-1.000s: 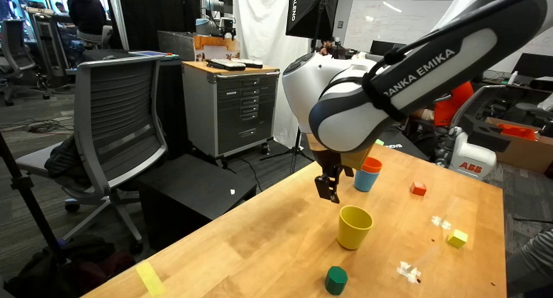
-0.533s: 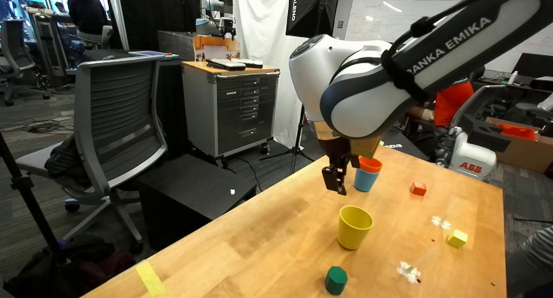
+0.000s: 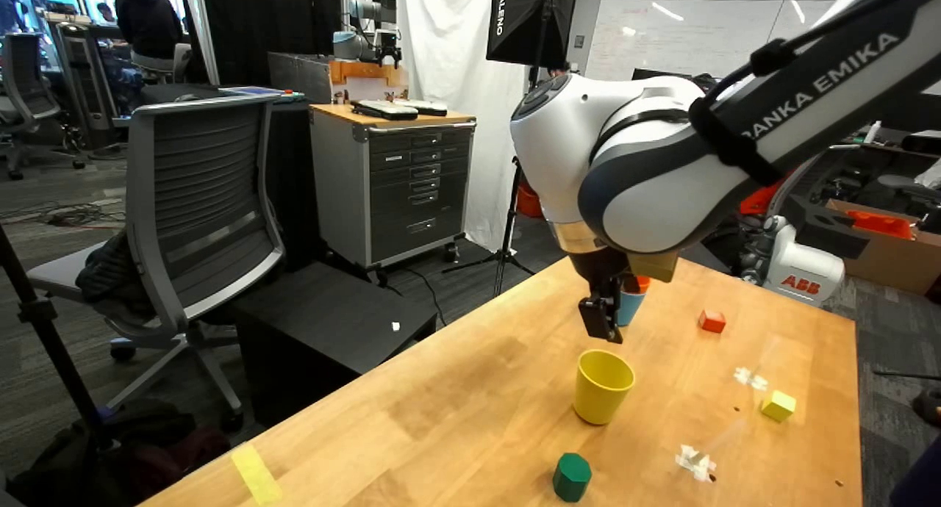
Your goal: Put the orange cup into the blue cup then the yellow cup into the orange cup
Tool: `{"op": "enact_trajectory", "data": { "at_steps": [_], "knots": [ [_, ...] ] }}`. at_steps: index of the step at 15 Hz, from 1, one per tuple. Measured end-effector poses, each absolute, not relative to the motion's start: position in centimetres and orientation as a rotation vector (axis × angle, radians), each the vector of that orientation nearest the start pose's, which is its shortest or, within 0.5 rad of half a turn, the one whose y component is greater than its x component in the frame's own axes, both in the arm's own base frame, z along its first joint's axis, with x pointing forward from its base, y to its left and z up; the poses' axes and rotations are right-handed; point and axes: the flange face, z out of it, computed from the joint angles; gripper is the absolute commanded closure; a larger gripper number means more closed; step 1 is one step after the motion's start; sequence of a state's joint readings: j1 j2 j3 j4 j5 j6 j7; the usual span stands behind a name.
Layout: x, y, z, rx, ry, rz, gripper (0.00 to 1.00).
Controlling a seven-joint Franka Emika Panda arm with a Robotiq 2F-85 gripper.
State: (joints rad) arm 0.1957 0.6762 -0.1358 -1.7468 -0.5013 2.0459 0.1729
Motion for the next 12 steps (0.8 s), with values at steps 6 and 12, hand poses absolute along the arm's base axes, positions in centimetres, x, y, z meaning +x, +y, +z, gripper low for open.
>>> {"op": "enact_trajectory", "data": {
  "at_steps": [6, 12],
  "knots": [
    [61.9, 0.6, 16.3, 2.506, 0.377, -0.438, 0.0],
    [61.4, 1.7, 15.6, 2.574, 0.547, -0.505, 0.0]
  ]
}}
